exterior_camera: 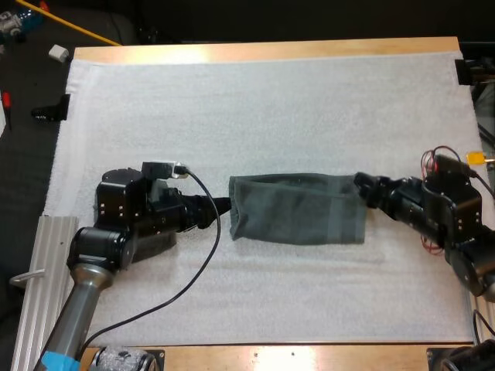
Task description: Pick towel from pile, fold and stack
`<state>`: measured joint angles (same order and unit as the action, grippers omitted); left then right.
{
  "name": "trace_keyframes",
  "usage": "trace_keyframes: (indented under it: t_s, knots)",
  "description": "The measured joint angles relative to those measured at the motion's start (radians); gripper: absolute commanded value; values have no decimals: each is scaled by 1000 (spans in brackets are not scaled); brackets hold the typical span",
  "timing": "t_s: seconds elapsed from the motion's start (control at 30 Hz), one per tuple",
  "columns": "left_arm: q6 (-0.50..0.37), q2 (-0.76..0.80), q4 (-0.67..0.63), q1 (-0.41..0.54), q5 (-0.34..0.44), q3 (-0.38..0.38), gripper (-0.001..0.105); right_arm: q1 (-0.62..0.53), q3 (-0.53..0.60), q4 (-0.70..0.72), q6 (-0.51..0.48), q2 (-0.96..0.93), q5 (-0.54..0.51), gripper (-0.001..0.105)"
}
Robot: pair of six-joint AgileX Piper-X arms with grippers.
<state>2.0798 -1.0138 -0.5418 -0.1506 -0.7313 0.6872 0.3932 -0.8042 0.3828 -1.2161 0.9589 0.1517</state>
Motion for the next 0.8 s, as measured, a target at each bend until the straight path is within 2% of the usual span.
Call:
trace_keyframes:
  t_s: [0.13,0.37,0.57,0.67,0.8]
  knots:
    - [-24,18,-58,0,6,0,59,0,-15,100,-7,-23,-7,58]
    - [-83,198,-261,0,39,2,59,1,-122,335,-81,-86,-11,58]
    - [-108,323,-422,0,65,2,59,5,-155,537,-116,-134,-11,59]
    - [-116,365,-477,0,68,5,59,5,-154,607,-116,-151,-18,59]
    - [-124,392,-515,0,74,5,58,8,-153,615,-118,-159,-69,58]
